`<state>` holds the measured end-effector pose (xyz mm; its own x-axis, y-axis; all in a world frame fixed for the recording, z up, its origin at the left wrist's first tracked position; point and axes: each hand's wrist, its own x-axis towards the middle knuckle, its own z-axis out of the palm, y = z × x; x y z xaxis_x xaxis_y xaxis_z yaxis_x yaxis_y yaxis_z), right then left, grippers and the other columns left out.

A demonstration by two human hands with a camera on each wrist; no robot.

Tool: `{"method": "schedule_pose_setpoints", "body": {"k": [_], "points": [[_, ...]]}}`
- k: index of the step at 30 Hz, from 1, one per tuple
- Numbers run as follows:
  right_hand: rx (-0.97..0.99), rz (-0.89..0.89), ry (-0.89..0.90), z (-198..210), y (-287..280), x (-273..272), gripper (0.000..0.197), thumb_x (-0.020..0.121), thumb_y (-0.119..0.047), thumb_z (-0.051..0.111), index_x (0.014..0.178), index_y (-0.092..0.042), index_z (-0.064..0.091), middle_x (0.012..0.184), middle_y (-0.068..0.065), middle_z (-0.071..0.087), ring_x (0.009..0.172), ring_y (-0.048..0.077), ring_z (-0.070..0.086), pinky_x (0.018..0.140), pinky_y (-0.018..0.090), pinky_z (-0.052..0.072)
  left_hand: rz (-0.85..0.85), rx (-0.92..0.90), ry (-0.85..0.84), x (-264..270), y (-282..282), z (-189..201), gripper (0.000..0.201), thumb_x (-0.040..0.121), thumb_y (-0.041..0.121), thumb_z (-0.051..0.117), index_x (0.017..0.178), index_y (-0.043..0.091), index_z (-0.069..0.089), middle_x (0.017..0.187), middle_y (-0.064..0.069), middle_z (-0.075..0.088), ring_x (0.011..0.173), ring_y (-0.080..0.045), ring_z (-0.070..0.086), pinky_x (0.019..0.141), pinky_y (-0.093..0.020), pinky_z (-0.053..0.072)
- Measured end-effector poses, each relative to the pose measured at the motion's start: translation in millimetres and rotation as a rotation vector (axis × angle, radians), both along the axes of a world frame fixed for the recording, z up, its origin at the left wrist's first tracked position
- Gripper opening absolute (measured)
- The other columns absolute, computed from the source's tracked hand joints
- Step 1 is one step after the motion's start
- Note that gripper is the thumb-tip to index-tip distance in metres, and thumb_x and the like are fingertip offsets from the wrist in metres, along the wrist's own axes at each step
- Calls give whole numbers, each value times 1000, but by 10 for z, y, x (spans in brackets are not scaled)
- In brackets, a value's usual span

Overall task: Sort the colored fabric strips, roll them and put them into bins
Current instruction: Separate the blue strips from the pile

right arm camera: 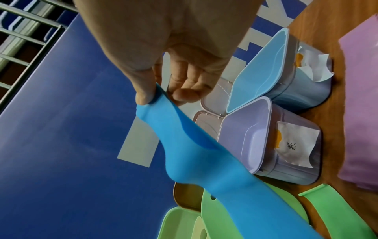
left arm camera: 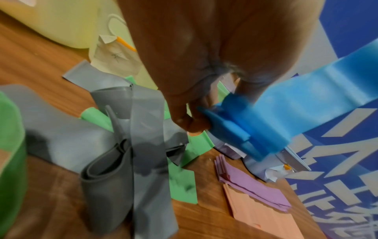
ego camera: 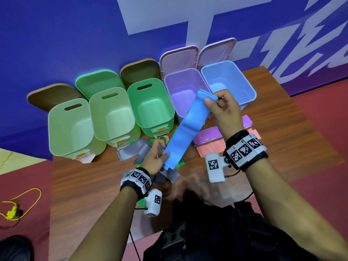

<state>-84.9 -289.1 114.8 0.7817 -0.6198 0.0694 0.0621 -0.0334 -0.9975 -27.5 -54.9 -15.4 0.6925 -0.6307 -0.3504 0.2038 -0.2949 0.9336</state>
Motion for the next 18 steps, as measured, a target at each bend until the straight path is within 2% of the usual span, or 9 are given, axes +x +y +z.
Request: {"method": "schedule_pose_setpoints", "body": {"k": [3, 4, 7, 9, 10, 12, 15, 16, 18], "points": [[14, -46, 20, -57, -27, 12, 22, 95, -7, 64, 84, -20, 48, 70, 8, 48, 60, 15, 45, 53, 23, 44, -26, 19, -63, 32, 53, 27, 21, 100, 2, 53, 92, 15, 38, 69, 9, 54, 61, -18, 46, 56, -26, 37], [21, -56, 23, -74, -32, 15, 22, 95, -9, 64, 84, -20, 49, 69, 8, 46, 61, 16, 43, 53, 23, 43, -43, 22, -95, 51, 71, 17, 21, 99, 4, 54, 88, 15, 40, 66, 11, 49, 62, -17, 42, 56, -22, 35], [32, -68, 29, -124, -30, 27, 22, 95, -7, 64, 84, -20, 49, 63, -1, 45, 62, 16, 43, 53, 24, 44, -68, 27, -126, 92, 122, -13, 14, 98, 11, 57, 88, 17, 50, 80, -8, 50, 74, -18, 44, 65, -25, 35], [18, -55, 31, -152, -1, 40, 22, 95, -8, 64, 84, -19, 49, 64, 0, 47, 62, 17, 44, 54, 25, 44, -64, 39, -83, 108, 142, -22, 5, 98, 15, 60, 94, 17, 56, 87, -16, 54, 79, -19, 47, 68, -27, 38], [16, -45, 32, -162, 15, 51, 21, 94, -9, 65, 84, -19, 49, 66, 3, 49, 62, 18, 45, 54, 26, 45, -64, 58, -64, 112, 139, -16, 3, 97, 15, 61, 96, 15, 58, 88, -17, 55, 80, -19, 49, 69, -24, 40], [24, -24, 35, -187, 41, 75, 19, 93, -11, 66, 85, -18, 49, 72, 13, 51, 65, 23, 47, 55, 30, 45, -54, 97, -17, 110, 134, -28, 7, 94, 13, 66, 99, 12, 61, 82, -11, 58, 75, -12, 55, 69, -14, 43], [28, -20, 38, -199, 55, 102, 19, 92, -15, 66, 85, -17, 48, 74, 16, 51, 66, 26, 47, 56, 32, 44, -46, 138, 51, 117, 141, -71, 22, 84, 8, 76, 100, 9, 60, 81, 3, 57, 68, 6, 59, 67, -13, 46], [25, -21, 38, -201, 54, 104, 19, 91, -15, 66, 85, -18, 48, 74, 16, 51, 65, 26, 47, 56, 32, 44, -57, 156, 61, 115, 152, -86, 26, 82, 5, 77, 99, 9, 59, 85, 3, 56, 69, 8, 59, 66, -11, 46], [18, -28, 51, -215, 39, 106, 19, 92, -15, 66, 85, -19, 48, 74, 17, 50, 66, 26, 46, 56, 30, 44, -75, 181, 60, 110, 183, -116, 29, 79, 3, 79, 94, 10, 54, 88, 2, 52, 77, 1, 57, 67, -9, 44]]}}
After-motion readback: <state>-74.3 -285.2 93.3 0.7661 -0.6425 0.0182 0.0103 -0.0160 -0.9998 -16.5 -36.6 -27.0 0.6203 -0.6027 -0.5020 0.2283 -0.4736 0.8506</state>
